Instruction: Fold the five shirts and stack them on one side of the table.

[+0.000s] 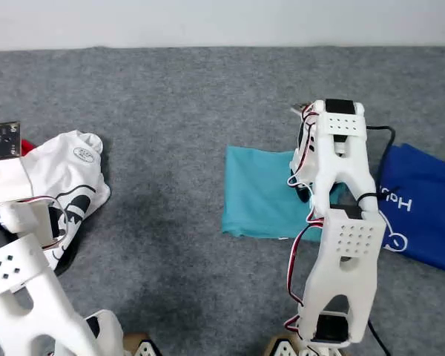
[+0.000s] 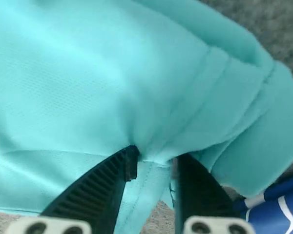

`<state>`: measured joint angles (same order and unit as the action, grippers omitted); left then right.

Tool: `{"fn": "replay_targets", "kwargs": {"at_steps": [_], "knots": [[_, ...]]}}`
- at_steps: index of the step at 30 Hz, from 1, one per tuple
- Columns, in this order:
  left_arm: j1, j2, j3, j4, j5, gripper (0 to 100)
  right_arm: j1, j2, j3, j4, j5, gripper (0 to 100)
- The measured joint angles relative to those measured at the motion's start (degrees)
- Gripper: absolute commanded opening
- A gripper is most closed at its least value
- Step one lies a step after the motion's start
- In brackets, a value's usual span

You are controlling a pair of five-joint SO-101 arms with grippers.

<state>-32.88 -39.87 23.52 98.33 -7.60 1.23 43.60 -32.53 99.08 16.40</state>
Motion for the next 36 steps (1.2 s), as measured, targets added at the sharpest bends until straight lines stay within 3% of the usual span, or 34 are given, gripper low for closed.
{"fn": "replay_targets", "kwargs": {"at_steps": [12, 22, 36], "knots": [[0.00, 0.00, 0.00, 0.00, 0.00, 0, 0.00, -0.09, 0.00, 0.00, 0.00, 0.9], [0.00, 0.00, 0.00, 0.00, 0.00, 0, -0.09, -9.76, 0.00, 0.62, 1.85, 0.9], [0.00, 0.00, 0.00, 0.00, 0.00, 0, 8.62, -11.52, 0.00, -1.14, 7.30, 0.9]]}}
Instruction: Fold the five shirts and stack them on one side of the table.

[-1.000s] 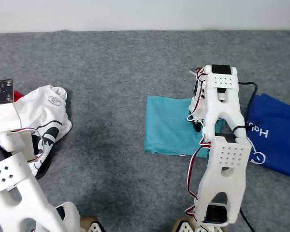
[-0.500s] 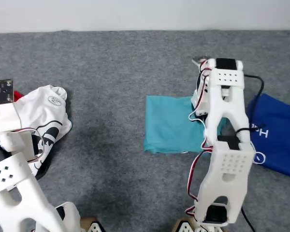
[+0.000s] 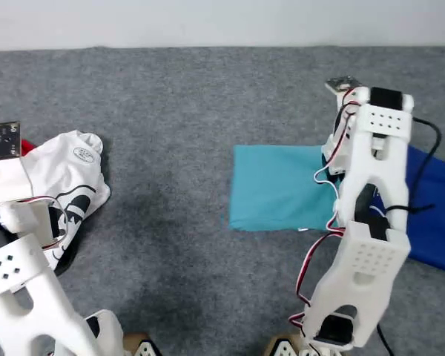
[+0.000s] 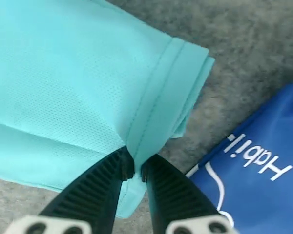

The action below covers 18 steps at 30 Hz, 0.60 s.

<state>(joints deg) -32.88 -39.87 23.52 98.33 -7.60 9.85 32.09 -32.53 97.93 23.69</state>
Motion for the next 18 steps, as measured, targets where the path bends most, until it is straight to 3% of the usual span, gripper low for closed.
{"fn": "replay_targets", "kwargs": {"at_steps": [5, 11, 15, 18], "knots": [[0.00, 0.00, 0.00, 0.00, 0.00, 0, 0.88, 0.00, 0.00, -0.70, 1.14, 3.0], [0.00, 0.00, 0.00, 0.00, 0.00, 0, 0.97, 0.53, 0.00, -0.88, 1.41, 20.8], [0.00, 0.00, 0.00, 0.00, 0.00, 0, 0.97, 0.09, -0.09, 0.09, -1.23, 18.4], [0.00, 0.00, 0.00, 0.00, 0.00, 0, 0.44, -1.93, -2.29, 0.18, -1.93, 9.9]]}}
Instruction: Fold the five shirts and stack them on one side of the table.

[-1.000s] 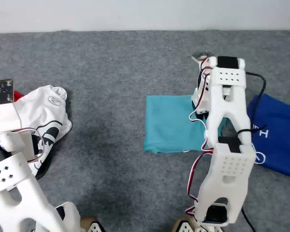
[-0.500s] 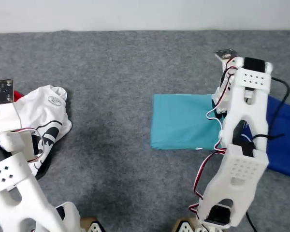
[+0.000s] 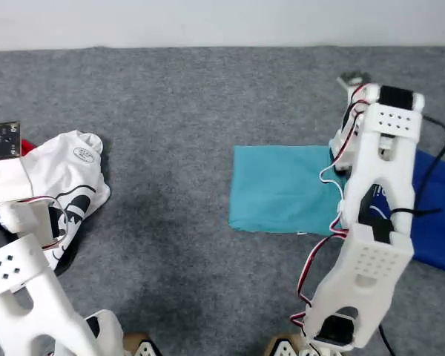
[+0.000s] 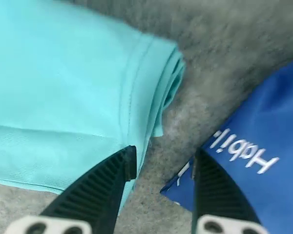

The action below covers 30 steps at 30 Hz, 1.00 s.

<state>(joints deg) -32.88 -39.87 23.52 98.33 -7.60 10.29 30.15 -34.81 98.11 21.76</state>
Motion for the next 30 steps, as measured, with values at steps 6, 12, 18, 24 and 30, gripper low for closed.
{"fn": "replay_targets", "kwargs": {"at_steps": [6, 12, 18, 24, 30], "knots": [[0.00, 0.00, 0.00, 0.00, 0.00, 0, -2.81, -0.62, -0.79, -2.81, -0.18, 1.2], [0.00, 0.00, 0.00, 0.00, 0.00, 0, -0.62, 7.03, -0.79, -11.08, 1.32, 1.0], [0.00, 0.00, 0.00, 0.00, 0.00, 0, 2.55, 16.88, -0.79, -19.69, 1.93, 0.9], [0.00, 0.00, 0.00, 0.00, 0.00, 0, 2.46, 17.05, -10.11, -11.69, 1.93, 0.9], [0.00, 0.00, 0.00, 0.00, 0.00, 0, -1.23, 16.88, -19.87, 1.41, 1.93, 0.9]]}}
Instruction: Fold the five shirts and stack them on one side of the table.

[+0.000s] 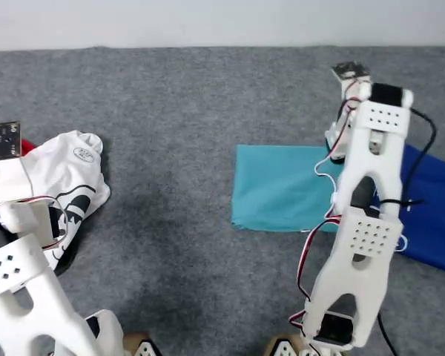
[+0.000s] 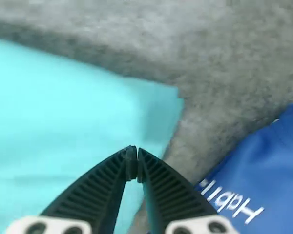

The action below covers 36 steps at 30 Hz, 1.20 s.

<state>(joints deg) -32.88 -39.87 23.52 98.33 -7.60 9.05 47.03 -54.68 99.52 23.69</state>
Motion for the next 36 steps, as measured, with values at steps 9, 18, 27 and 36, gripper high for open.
{"fn": "replay_targets", "kwargs": {"at_steps": [9, 18, 27, 36], "knots": [[0.00, 0.00, 0.00, 0.18, 0.00, 0, -1.23, -9.41, 12.04, 0.97, -2.02, 7.7], [0.00, 0.00, 0.00, 0.53, 0.00, 0, -1.58, -11.78, 17.93, 0.97, -11.96, 30.7], [0.00, 0.00, 0.00, 0.53, 0.00, 0, -4.57, 0.62, 17.93, 0.62, -16.44, 23.9], [0.00, 0.00, 0.00, 0.53, 0.00, 0, -5.27, 3.34, 17.58, 0.09, -16.62, 1.2]]}}
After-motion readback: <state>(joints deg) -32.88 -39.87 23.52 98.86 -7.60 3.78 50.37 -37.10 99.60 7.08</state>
